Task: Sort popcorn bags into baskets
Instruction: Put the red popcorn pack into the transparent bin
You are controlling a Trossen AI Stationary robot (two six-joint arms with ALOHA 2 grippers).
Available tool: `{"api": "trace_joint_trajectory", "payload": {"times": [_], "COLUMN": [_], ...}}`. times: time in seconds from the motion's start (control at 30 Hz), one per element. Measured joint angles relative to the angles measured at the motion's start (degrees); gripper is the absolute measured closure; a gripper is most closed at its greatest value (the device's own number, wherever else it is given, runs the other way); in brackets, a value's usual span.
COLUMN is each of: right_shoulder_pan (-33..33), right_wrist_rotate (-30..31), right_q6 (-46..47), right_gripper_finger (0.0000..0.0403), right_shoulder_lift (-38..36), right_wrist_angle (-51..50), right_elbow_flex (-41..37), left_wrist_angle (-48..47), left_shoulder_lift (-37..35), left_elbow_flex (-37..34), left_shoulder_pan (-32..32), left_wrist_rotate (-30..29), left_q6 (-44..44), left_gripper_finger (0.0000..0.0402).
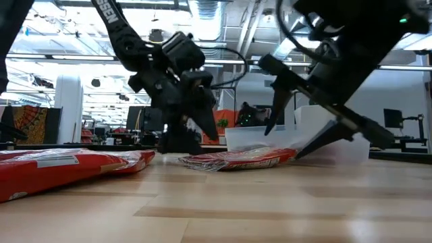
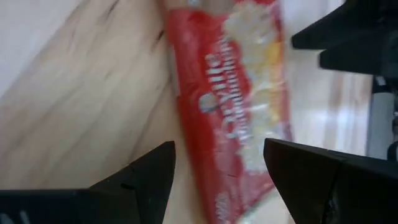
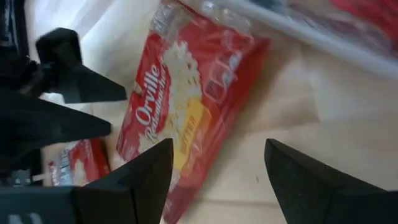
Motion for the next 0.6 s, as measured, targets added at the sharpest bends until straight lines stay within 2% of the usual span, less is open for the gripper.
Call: {"api": "trace_joint_trajectory", "payload": {"times": [0.2, 0.4, 0.6], "right_shoulder_pan": [-4.92, -6.95, -7.30], "right_wrist_rotate": [-4.41, -4.74, -7.89], "right_q6": [-8.42, -8.78, -8.79], "right_gripper_finger": [0.0128, 0.0128, 0.0129], "right_shoulder_lift": [0.00, -0.01, 2.30], "right_wrist_angle": [2.86, 2.98, 5.98], "right_elbow_flex": [0.02, 0.04, 0.06], "left_wrist_angle": [1.34, 1.44, 1.19], "left_shoulder_lift": [3.54, 3.61, 3.71], "left_elbow_flex": [0.27, 0.26, 0.17], "left_shoulder_pan": [0.06, -0.22, -0.80], "left_wrist_rotate": [1.86, 1.62, 1.30], "left_q6": [-0.79, -0.97, -1.67], "left_gripper_finger": [0.0168, 0.0168, 0.0168]}}
